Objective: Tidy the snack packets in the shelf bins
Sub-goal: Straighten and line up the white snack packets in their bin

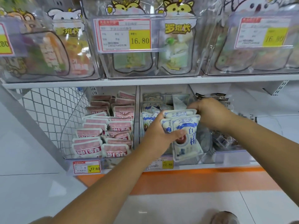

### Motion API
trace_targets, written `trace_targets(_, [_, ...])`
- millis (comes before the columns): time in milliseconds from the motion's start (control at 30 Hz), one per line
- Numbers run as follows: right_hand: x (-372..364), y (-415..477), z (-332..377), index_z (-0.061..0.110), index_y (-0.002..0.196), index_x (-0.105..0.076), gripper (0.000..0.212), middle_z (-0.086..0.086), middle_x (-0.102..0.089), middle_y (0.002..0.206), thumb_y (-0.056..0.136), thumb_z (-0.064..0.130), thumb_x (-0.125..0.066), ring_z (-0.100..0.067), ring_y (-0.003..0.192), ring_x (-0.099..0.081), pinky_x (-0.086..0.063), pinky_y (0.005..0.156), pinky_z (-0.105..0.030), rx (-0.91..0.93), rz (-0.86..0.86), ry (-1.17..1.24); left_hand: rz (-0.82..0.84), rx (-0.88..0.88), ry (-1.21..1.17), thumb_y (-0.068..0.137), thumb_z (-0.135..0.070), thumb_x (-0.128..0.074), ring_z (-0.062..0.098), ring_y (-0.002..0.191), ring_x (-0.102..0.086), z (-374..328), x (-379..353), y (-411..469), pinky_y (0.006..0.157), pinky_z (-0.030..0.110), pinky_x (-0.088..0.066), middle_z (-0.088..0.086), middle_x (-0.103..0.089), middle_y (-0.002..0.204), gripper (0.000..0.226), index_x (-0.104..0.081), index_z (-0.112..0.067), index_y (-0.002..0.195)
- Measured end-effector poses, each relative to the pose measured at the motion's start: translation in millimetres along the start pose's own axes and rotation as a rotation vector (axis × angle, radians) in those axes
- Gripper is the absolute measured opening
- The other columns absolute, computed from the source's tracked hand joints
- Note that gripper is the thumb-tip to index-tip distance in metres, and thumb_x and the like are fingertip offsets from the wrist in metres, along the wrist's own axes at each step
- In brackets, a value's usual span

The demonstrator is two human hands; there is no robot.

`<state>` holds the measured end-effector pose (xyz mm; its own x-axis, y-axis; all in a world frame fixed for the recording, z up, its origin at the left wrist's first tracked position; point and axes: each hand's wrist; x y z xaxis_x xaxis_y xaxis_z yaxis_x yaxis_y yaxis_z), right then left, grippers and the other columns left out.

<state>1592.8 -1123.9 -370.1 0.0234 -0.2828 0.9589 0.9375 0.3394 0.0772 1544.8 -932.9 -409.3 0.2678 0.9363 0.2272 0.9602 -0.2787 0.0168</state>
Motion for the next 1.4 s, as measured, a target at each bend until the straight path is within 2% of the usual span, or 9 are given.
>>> trace_targets(133, [12.9,6.4,-8.4,0.026,0.089,-0.075,0.011,0.023,-0.068,0.075,0.084,0.017,-0.072,0.016,0.064,-0.059,-0.037,0.057,0.002,-0.09,0.115,0.23,0.151,0.114,0.184,0.078,-0.042,-0.075,0.006,0.103,-0.057,12.9,-13.5,4.6,0.089,0.027,-0.049,-0.01,-0.053,0.122,0.054,-0.045,-0.032,0.122])
trace_targets(300, [17.5,1.2,-2.8,0.033,0.097,-0.07,0.014,0.019,-0.07,0.087,0.092,0.037,-0.058,0.003,0.084,-0.064,-0.051,0.081,-0.026,-0.097,0.147,0.246,0.074,0.131,0.054,0.078,-0.04,-0.074,-0.011,0.088,-0.06,10.2,-12.9,12.3,0.068,0.009,-0.046,-0.017,-0.063,0.105,0.048,-0.049,-0.039,0.119])
trace_targets(433, [18.7,-27.6,3.1,0.031,0.111,-0.064,0.035,0.012,-0.067,0.102,0.089,0.054,-0.049,-0.009,0.097,-0.063,-0.049,0.087,-0.03,-0.169,0.033,0.477,-0.074,0.18,-0.022,0.068,-0.054,-0.078,0.005,0.107,-0.062,10.2,-2.5,23.7,0.09,0.032,-0.052,-0.012,-0.066,0.116,0.074,-0.047,-0.034,0.132])
trace_targets(633, [-11.9,-36.0,10.2,0.025,0.127,-0.042,0.066,0.004,-0.054,0.117,0.073,0.037,-0.079,-0.012,0.104,-0.047,-0.038,0.077,-0.024,-0.148,-0.038,0.096,-0.006,0.188,0.078,0.062,-0.057,-0.081,0.006,0.107,-0.062,11.8,-0.2,21.0,0.092,0.035,-0.051,-0.014,-0.066,0.117,0.077,-0.049,-0.034,0.128])
trace_targets(767, [-13.7,-46.8,7.8,0.03,0.14,-0.039,0.073,0.005,-0.058,0.118,0.077,0.038,-0.075,-0.016,0.112,-0.047,-0.037,0.091,-0.029,-0.082,-0.163,-0.045,0.022,0.131,0.128,0.075,-0.02,-0.081,0.0,0.086,-0.067,9.6,7.4,16.7,0.076,0.018,-0.053,-0.016,-0.071,0.095,0.043,-0.056,-0.039,0.105])
trace_targets(1000, [-17.7,-74.6,0.3,0.04,0.112,-0.065,0.034,0.005,-0.045,0.122,0.082,0.056,-0.06,-0.018,0.125,-0.038,-0.028,0.103,-0.032,-0.036,0.016,-0.171,0.249,0.216,0.471,0.085,-0.035,-0.069,-0.002,0.044,-0.046,-2.7,12.6,-2.9,0.041,0.013,-0.034,-0.016,-0.059,0.065,0.035,-0.053,-0.036,0.117])
trace_targets(1133, [-19.2,-75.2,2.3,0.037,0.107,-0.07,0.031,0.012,-0.059,0.106,0.083,0.054,-0.06,-0.01,0.123,-0.034,-0.025,0.106,-0.032,0.068,0.019,-0.215,0.214,0.175,0.645,0.086,-0.041,-0.067,-0.002,0.067,-0.049,0.7,17.2,-11.0,0.056,0.012,-0.035,-0.008,-0.054,0.111,0.044,-0.052,-0.037,0.127])
trace_targets(1300, [-19.4,-67.9,8.3,0.037,0.109,-0.068,0.032,0.012,-0.062,0.105,0.09,0.054,-0.049,-0.011,0.122,-0.033,-0.017,0.113,-0.037,0.071,0.109,-0.363,0.13,-0.072,0.625,0.089,-0.033,-0.065,-0.009,0.087,-0.055,-3.2,15.7,-25.3,0.079,0.011,-0.039,-0.022,-0.056,0.114,0.042,-0.052,-0.046,0.126])
trace_targets(1400, [-19.7,-67.2,7.3,0.039,0.101,-0.07,0.028,0.016,-0.061,0.101,0.089,0.055,-0.05,-0.005,0.12,-0.037,-0.025,0.111,-0.038,0.079,0.159,-0.225,0.17,-0.131,0.833,0.095,-0.024,-0.055,0.007,0.1,-0.057,-2.1,13.6,-27.0,0.087,0.03,-0.048,-0.012,-0.06,0.113,0.031,-0.061,-0.039,0.122])
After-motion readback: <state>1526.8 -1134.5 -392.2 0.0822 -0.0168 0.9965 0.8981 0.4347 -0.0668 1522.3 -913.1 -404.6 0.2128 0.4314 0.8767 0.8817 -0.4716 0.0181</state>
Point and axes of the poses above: each hand's wrist, its own y-axis towards the middle knuckle, its own x-axis out of the back of the hand, z = x × y
